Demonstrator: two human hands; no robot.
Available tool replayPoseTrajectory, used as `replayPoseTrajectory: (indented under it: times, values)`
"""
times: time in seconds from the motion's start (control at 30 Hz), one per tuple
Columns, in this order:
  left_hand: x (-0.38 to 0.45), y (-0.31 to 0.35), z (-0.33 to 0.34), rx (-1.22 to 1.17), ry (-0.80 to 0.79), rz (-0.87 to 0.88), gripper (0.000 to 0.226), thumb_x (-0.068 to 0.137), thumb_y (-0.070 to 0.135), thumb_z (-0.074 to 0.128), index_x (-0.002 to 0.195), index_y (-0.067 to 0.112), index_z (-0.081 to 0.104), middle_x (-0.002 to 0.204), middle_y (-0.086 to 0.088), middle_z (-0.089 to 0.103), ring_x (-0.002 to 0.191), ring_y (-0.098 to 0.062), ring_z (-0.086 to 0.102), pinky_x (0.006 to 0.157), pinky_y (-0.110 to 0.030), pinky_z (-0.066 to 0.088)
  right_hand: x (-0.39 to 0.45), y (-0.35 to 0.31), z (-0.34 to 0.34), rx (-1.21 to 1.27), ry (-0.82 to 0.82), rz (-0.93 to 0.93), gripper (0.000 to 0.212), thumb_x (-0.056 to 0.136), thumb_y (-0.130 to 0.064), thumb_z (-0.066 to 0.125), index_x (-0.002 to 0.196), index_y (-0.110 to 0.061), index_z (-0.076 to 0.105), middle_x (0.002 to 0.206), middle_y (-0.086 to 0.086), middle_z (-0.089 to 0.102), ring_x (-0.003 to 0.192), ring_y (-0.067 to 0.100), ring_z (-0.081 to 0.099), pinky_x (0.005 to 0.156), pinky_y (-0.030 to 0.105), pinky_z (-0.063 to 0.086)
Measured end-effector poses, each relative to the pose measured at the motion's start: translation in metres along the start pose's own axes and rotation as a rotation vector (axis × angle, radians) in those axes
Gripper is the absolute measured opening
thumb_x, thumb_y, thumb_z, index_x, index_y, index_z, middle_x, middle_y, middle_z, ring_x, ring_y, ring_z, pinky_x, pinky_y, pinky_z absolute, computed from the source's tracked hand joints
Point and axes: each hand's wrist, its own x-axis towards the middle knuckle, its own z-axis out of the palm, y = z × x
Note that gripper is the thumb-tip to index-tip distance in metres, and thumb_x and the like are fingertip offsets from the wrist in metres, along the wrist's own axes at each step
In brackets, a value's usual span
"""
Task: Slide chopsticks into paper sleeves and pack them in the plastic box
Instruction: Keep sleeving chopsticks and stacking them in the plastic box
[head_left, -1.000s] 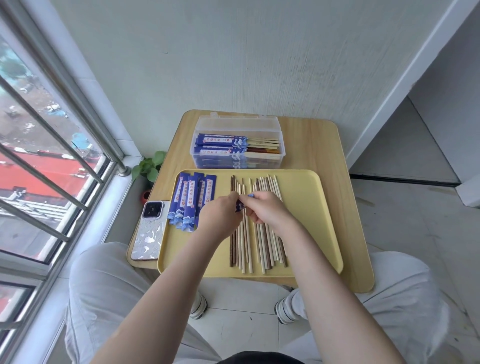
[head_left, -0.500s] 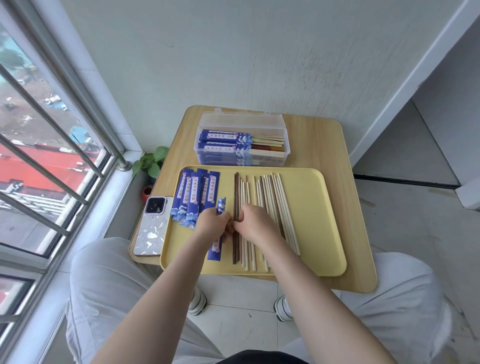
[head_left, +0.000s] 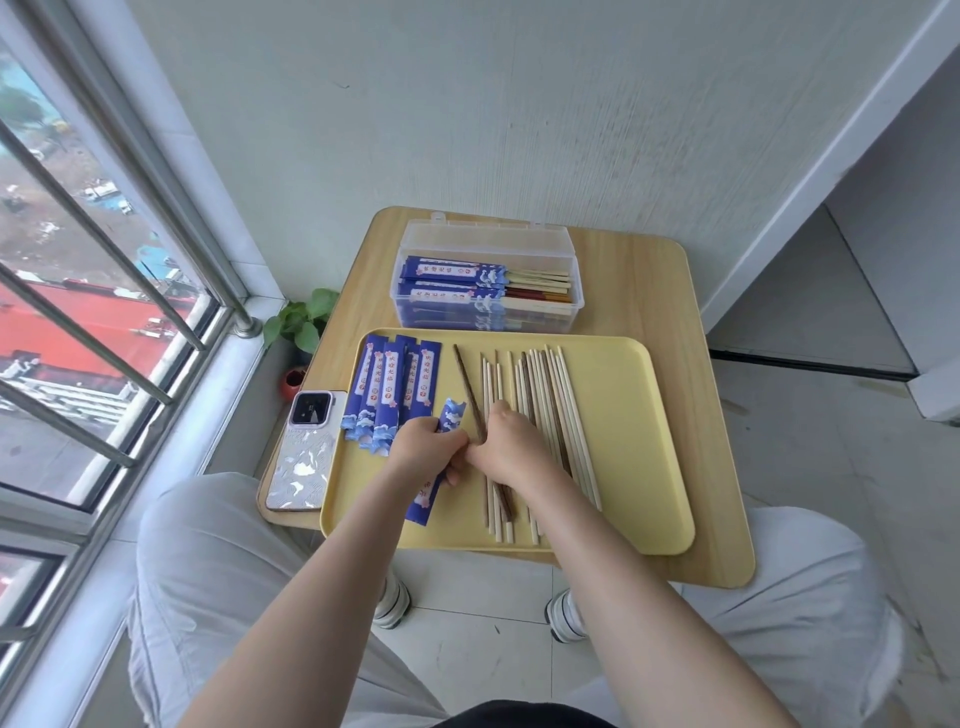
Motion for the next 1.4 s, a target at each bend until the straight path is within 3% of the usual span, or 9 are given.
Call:
replayPoseTrajectory:
  times: [0.27,0.43,0.6,0.73,0.87,0.97,1.1,1.2,1.4]
  values:
    - [0.001,-0.001,0.0,-0.003,-0.006,-0.004,0.016,0.089,0.02,0.062,0.082,0.008,0.055,0.054,-0.007,0.066,0.044,-0.017,0.061,0.056,-0.028,0.054,-0.001,0.0,0.0,-0.02,0.077,-0.031,0.036,0.092,-0.027,0.062,0.119,-0.005,0.051,0.108,0.01,0.062,0.092,0.025,0.061,0.066,0.03,0.043]
    - [0.003,-0.002,0.003,-0.017,0.015,-0.009,0.016,0.089,0.02,0.063,0.082,0.009,0.054,0.055,-0.005,0.066,0.046,-0.017,0.063,0.066,-0.034,0.059,0.001,0.007,-0.006,0.008,0.099,-0.002,0.013,0.092,-0.02,0.06,0.095,-0.01,0.051,0.087,0.003,0.054,0.068,0.015,0.05,0.052,0.026,0.034]
    - [0.001,-0.002,0.001,-0.04,0.057,0.034,0.018,0.087,0.017,0.064,0.077,0.01,0.051,0.061,-0.007,0.059,0.043,-0.015,0.053,0.051,-0.028,0.051,-0.004,0.015,-0.03,0.264,0.07,-0.089,0.051,0.094,-0.01,0.058,0.137,-0.027,0.038,0.073,-0.001,0.051,0.054,0.013,0.047,0.047,0.025,0.037]
    - [0.0,-0.001,0.004,-0.039,0.075,0.085,0.025,0.089,0.026,0.068,0.077,0.011,0.052,0.06,-0.006,0.055,0.043,-0.014,0.047,0.044,-0.023,0.044,-0.013,0.014,-0.058,0.455,0.074,-0.167,0.031,0.094,-0.011,0.047,0.113,-0.025,0.068,0.075,0.0,0.066,0.053,0.015,0.054,0.052,0.03,0.048]
    - [-0.002,0.001,0.007,-0.006,0.09,0.142,0.026,0.09,0.031,0.068,0.077,0.012,0.056,0.06,-0.004,0.058,0.047,-0.015,0.052,0.052,-0.029,0.05,-0.023,0.005,-0.084,0.696,0.083,-0.193,0.026,0.095,-0.005,0.044,0.103,-0.012,0.068,0.084,0.004,0.077,0.072,0.018,0.073,0.06,0.032,0.051]
    - [-0.003,0.004,0.005,0.05,0.116,0.19,0.023,0.09,0.029,0.065,0.078,0.01,0.058,0.064,-0.006,0.062,0.054,-0.015,0.057,0.061,-0.037,0.056,-0.026,0.004,-0.097,0.773,0.198,-0.313,0.016,0.098,-0.006,0.054,0.109,-0.009,0.065,0.08,0.004,0.076,0.072,0.016,0.073,0.055,0.025,0.05]
    - [-0.006,0.009,0.002,0.103,0.113,0.265,0.02,0.093,0.03,0.061,0.082,0.014,0.06,0.077,-0.009,0.065,0.069,-0.016,0.056,0.065,-0.037,0.052,-0.019,0.005,-0.104,0.916,0.497,-0.405,0.015,0.101,-0.016,0.056,0.106,-0.019,0.07,0.062,-0.01,0.058,0.054,0.007,0.049,0.053,0.024,0.041]
    - [-0.01,0.012,0.001,0.133,0.083,0.341,0.014,0.097,0.028,0.058,0.086,0.02,0.057,0.076,-0.001,0.06,0.07,-0.014,0.052,0.066,-0.03,0.045,-0.008,0.008,-0.101,0.951,0.644,-0.332,0.013,0.099,-0.028,0.053,0.093,-0.032,0.064,0.07,-0.013,0.058,0.061,0.008,0.048,0.061,0.035,0.04]
    - [-0.014,0.012,0.0,0.135,0.058,0.401,0.006,0.099,0.022,0.056,0.101,0.017,0.059,0.084,-0.002,0.061,0.075,-0.014,0.054,0.07,-0.03,0.048,0.006,0.017,-0.091,0.961,0.713,-0.183,0.018,0.101,-0.033,0.039,0.088,-0.026,0.049,0.071,-0.005,0.049,0.061,0.014,0.043,0.064,0.035,0.037]
